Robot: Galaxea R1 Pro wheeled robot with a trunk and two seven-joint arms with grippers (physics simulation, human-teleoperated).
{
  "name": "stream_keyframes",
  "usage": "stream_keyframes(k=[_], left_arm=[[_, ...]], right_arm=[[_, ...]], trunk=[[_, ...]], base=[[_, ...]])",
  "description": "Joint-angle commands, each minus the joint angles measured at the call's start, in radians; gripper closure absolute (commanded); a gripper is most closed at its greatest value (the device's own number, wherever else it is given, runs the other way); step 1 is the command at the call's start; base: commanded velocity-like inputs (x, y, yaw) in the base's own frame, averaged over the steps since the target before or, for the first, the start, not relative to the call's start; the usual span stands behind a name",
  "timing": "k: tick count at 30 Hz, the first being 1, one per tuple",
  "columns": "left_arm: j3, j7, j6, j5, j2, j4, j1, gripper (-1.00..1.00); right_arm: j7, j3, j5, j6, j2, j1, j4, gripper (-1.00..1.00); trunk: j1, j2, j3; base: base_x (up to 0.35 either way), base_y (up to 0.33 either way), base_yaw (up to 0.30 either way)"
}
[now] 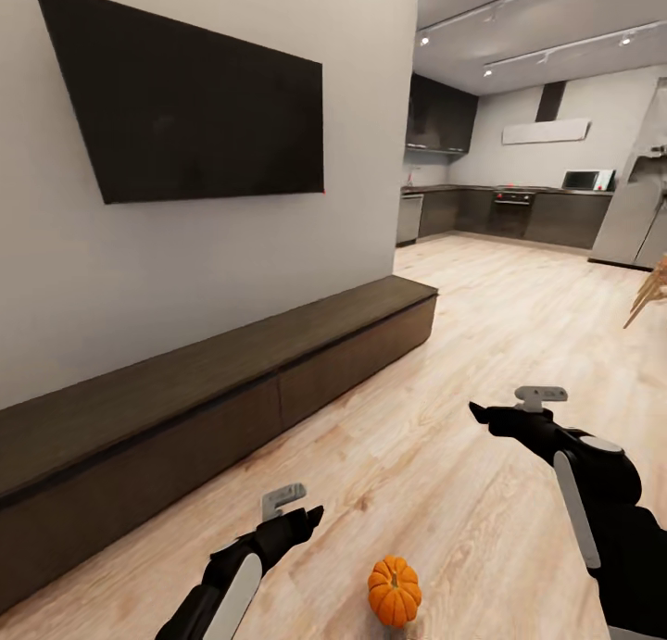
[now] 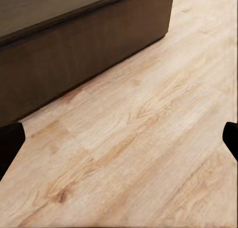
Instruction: Place each of the two pumpkins and all three candles from the living room inside a cabinet in the living room (use any cabinet), then make sure every cabinet is closed, and position the cauldron so it is next to a table in the living room.
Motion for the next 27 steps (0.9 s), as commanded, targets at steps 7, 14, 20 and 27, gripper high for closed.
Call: stream_keyframes(k=[7,14,20,27], left_arm=[[-0.002,0.009,0.004,0.010,0.000,-0.002,-0.001,-1.00],[-0.003,0.011,0.004,0.010,0.000,-0.002,-0.001,-1.00],[-0.002,0.011,0.004,0.010,0.000,-0.002,-0.001,-1.00],[-0.003,0.013,0.004,0.010,-0.001,-0.002,-0.001,-1.00]], right_arm=[[0.002,-0.003,-0.003,0.005,0.001,0.000,-0.001,-1.00],[0.001,-0.003,-0.003,0.005,0.001,0.000,-0.001,-1.00],[0.001,-0.002,-0.003,0.006,0.002,0.000,-0.001,-1.00],[0.001,-0.002,-0.003,0.007,0.002,0.000,-0.001,-1.00]], trunk=[[0.000,0.000,0.002],[0.000,0.000,0.006],[0.000,0.000,0.009],[0.000,0.000,0.012]], base=[[0.000,-0.323,-0.294],[0.000,-0.336,-0.294],[0.000,-0.342,-0.294],[0.000,-0.345,-0.294]])
